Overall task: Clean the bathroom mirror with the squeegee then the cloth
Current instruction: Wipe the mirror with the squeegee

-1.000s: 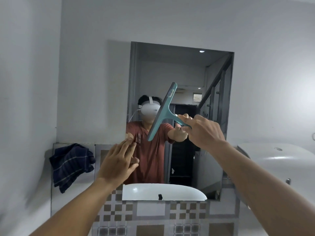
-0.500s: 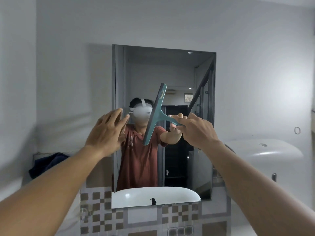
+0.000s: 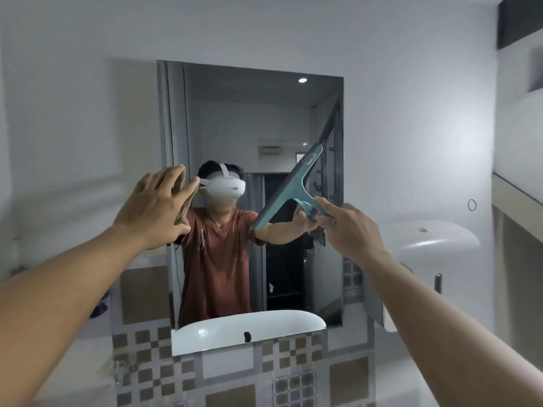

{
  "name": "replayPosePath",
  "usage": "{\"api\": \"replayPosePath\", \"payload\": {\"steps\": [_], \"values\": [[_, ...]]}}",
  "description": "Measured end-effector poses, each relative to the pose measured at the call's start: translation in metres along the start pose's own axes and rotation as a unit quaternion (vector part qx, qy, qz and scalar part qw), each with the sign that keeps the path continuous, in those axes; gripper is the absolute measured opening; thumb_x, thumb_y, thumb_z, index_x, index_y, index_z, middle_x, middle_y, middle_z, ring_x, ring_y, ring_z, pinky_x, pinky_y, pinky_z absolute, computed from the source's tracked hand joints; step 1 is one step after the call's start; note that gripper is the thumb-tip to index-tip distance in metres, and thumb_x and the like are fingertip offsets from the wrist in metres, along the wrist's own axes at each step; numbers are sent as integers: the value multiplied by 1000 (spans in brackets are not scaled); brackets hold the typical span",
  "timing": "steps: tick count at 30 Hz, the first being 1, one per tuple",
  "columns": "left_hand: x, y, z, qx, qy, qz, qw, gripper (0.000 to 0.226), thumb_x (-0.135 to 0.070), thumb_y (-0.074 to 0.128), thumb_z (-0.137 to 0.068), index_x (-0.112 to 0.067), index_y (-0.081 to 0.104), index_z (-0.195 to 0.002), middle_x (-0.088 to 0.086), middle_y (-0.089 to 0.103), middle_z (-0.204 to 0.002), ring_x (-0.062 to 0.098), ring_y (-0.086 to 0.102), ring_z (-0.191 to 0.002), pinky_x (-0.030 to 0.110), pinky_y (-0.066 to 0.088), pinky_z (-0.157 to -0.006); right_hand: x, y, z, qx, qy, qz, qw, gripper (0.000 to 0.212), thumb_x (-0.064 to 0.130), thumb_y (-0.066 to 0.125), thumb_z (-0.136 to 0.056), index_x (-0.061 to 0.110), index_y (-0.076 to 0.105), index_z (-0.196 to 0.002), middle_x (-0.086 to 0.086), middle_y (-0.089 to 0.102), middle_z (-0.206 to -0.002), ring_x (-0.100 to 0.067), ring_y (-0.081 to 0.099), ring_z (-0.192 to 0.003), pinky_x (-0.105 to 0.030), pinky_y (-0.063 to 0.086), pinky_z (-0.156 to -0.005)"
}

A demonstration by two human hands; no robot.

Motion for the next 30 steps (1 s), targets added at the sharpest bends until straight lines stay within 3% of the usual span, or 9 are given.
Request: {"api": "replayPosePath", "payload": {"steps": [9,15,21,26,30], "values": [[1,1,-1,-7,1,-3,1000,111,-54,89,-57,-16,44,-151,22,36,-152,41,36,-137,61,38,-108,0,24,38,2,92,-74,993,47,42,37,-105,41,36,-152,-9,62,-121,-32,60,-107,-36,39,-73],[1,4,-2,-9,-1,12,1000,111,-53,90,-58,-15,44,-151,23,36,-151,44,36,-137,64,37,-107,14,37,56,-11,137,-116,984,46,44,38,-104,43,35,-150,-8,68,-115,-27,64,-96,-42,55,-78],[0,4,-1,-6,-3,20,1000,111,-51,90,-60,-12,42,-152,24,33,-152,45,33,-138,66,36,-108,25,44,65,-16,138,-115,984,50,43,36,-105,40,26,-155,-10,69,-110,-24,65,-86,-43,58,-75],[1,6,-1,-11,5,32,999,112,-49,92,-58,-11,43,-151,24,34,-151,46,36,-137,66,37,-106,26,50,73,-6,141,-152,978,53,45,39,-105,47,22,-155,-8,67,-121,-25,64,-102,-43,55,-82],[3,4,-1,-14,9,24,1000,110,-51,90,-60,-12,43,-151,25,35,-151,47,36,-136,66,37,-106,27,58,78,-11,162,-185,969,52,49,40,-104,51,23,-153,-6,67,-124,-24,65,-103,-45,57,-85]]}}
Point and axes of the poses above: each hand's wrist, its own z-axis away from the middle knuckle, its own y-axis out of the palm, x = y × z, the point moved 2 cm from there along -z, towards the middle knuckle
